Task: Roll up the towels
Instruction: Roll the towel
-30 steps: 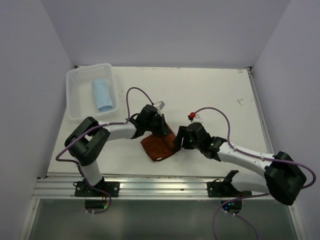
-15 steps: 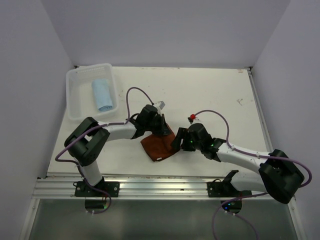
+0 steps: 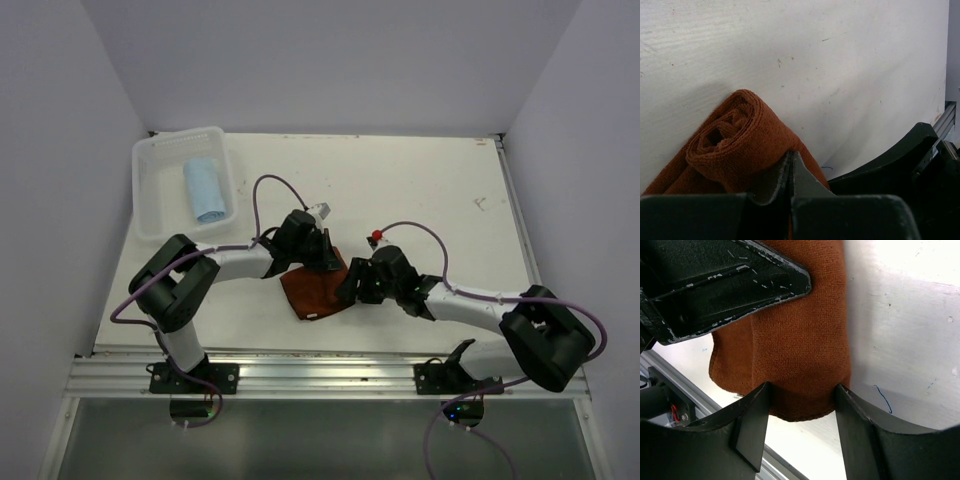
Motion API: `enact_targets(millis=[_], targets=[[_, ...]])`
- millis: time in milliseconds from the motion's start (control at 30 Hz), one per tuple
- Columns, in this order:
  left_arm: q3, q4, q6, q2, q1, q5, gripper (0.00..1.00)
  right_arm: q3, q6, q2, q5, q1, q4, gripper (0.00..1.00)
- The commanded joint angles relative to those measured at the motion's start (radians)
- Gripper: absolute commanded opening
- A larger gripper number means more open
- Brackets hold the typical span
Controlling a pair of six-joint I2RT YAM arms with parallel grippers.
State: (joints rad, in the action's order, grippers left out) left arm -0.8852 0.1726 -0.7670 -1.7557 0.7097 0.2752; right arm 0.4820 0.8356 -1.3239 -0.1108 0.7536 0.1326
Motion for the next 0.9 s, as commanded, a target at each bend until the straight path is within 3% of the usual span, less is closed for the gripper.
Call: enact_targets(millis=[0,100,467,867], targets=[[-0.021,0.002,0.017,0.039,0.005,-0.031,0.00,-0.022,-0.009,0.000,-0.062,0.000,0.039,0.56],[-0.034,-0.012,0.024,0.041,0.005,-0.037,0.00,-0.023,-0.018,0.005,-0.064,0.001,0.021,0.52],[-0.034,-0.010,0.023,0.025,0.010,-0.036,0.00,0.053,-0.127,0.086,0.045,0.003,-0.191,0.68],[-0.070,-0.025,0.028,0.015,0.020,-0.039,0.00,0.130,-0.243,0.135,0.095,0.052,-0.277,0.68]])
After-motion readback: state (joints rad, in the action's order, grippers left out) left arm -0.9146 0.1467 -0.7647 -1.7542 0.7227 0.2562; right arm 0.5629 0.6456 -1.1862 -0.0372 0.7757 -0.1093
